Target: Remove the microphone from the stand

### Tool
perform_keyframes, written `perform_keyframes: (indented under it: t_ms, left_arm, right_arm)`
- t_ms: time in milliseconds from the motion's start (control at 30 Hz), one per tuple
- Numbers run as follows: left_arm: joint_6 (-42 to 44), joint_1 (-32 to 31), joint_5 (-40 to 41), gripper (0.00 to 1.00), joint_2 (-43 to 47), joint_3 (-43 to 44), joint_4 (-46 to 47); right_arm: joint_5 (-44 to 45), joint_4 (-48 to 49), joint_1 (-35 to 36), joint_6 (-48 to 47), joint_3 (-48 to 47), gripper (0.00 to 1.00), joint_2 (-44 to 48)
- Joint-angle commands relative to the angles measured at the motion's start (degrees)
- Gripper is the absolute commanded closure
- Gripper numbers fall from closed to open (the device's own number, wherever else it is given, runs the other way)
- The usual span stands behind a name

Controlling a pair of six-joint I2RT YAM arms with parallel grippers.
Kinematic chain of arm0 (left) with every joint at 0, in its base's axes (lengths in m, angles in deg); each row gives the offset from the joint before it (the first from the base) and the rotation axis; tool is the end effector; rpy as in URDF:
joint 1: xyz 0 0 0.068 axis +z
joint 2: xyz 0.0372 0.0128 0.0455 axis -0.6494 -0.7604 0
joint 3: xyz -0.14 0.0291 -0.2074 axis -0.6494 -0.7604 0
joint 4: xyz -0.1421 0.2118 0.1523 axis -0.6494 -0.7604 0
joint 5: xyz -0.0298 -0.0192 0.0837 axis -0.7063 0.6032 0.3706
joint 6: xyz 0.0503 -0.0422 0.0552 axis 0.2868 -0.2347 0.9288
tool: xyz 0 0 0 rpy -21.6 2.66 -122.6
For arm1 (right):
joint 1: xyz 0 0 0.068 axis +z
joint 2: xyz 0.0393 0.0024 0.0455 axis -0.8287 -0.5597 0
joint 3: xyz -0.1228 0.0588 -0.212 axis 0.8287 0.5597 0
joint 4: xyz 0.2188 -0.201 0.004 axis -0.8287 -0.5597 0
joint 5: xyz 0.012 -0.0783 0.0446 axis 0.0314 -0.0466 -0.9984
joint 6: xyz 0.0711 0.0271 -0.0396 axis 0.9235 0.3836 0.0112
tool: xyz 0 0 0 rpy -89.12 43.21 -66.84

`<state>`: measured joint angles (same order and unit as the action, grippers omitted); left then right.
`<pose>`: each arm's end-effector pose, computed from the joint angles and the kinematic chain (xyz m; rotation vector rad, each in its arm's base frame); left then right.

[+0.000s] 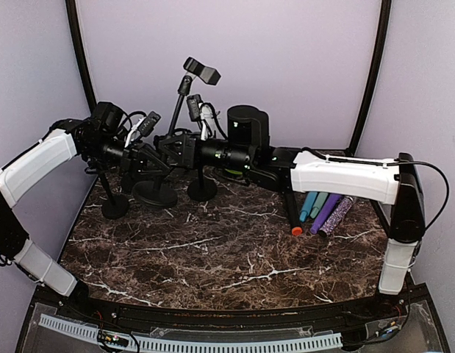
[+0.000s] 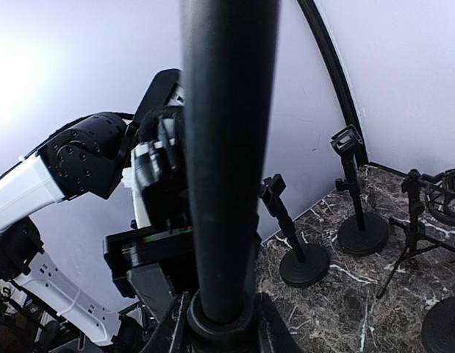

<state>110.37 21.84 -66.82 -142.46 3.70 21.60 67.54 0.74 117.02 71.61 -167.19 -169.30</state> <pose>0.3062 -0.1766 0.3231 1.2784 1.6694 -1.2637 0.2455 0.4735 0.3418 -0.6461 1.5833 1.3488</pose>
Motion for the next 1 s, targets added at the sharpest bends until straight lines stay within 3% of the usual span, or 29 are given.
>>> perform_keyframes:
  t_ms: [0, 67, 133, 167, 500, 700, 767, 967]
  left_arm:
    - [0.3, -0.4, 0.1, 0.46, 1.3, 1.0, 0.3]
    - [0.5, -0.4, 2.7, 0.31, 1.3, 0.9, 0.1]
    - [0.2, -0.3, 5.3, 0.06, 1.3, 0.6, -0.1]
    - [0.5, -0.1, 6.3, 0.01, 1.2, 0.6, -0.6]
    - [0.7, 3.1, 9.9, 0.01, 1.3, 0.8, -1.4]
    - [1.2, 4.0, 11.1, 0.01, 2.4, 0.0, -0.9]
    - [1.4, 4.1, 11.5, 0.01, 2.7, -0.3, -0.7]
    - [2.8, 4.4, 12.5, 0.01, 3.8, -1.1, -1.0]
  right_arm:
    - [0.5, 3.1, 0.5, -2.9, 0.7, 1.00, 3.9]
    - [6.3, 1.7, -0.1, -4.4, 3.0, 1.00, 4.6]
    - [12.2, 1.3, -0.4, -6.1, 6.4, 1.00, 5.6]
    - [15.8, 1.2, -0.6, -7.2, 8.0, 1.00, 5.8]
    - [39.0, 6.6, -4.8, -16.2, 18.3, 1.00, 1.7]
    - [41.9, 14.9, -7.7, -17.0, 20.0, 1.00, -3.2]
    - [49.5, 18.4, -8.1, -19.7, 19.5, 1.00, -5.9]
    - [53.3, 20.7, -8.2, -18.3, 17.2, 1.00, -11.6]
